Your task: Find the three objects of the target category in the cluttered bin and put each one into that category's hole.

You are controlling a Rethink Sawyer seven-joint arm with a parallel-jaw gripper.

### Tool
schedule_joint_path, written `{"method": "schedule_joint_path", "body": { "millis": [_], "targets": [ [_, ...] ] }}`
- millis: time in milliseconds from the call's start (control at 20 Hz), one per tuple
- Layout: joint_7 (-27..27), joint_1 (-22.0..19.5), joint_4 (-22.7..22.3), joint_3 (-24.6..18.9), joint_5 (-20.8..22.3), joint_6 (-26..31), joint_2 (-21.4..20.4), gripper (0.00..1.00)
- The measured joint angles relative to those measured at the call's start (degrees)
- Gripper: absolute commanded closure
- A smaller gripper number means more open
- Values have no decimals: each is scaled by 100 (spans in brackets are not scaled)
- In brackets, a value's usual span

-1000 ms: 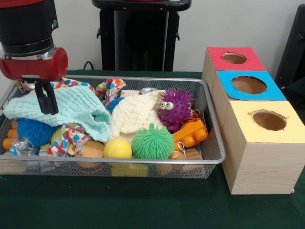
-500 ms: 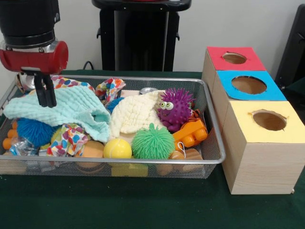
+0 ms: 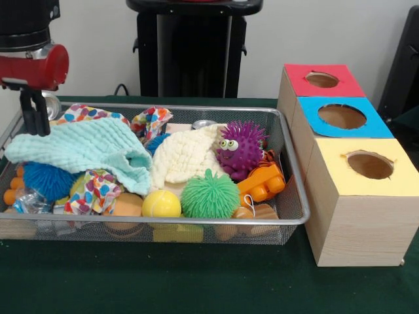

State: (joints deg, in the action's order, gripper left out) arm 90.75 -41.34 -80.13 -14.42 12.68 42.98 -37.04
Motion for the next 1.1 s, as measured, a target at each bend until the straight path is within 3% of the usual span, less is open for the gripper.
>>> {"method": "schedule_joint_path", "body": {
  "millis": [700,1100],
  "targets": [
    [0,-102,124,141,387,0,68,100],
    [0,-100,291,165,573,0,357,100]
  ]
}}
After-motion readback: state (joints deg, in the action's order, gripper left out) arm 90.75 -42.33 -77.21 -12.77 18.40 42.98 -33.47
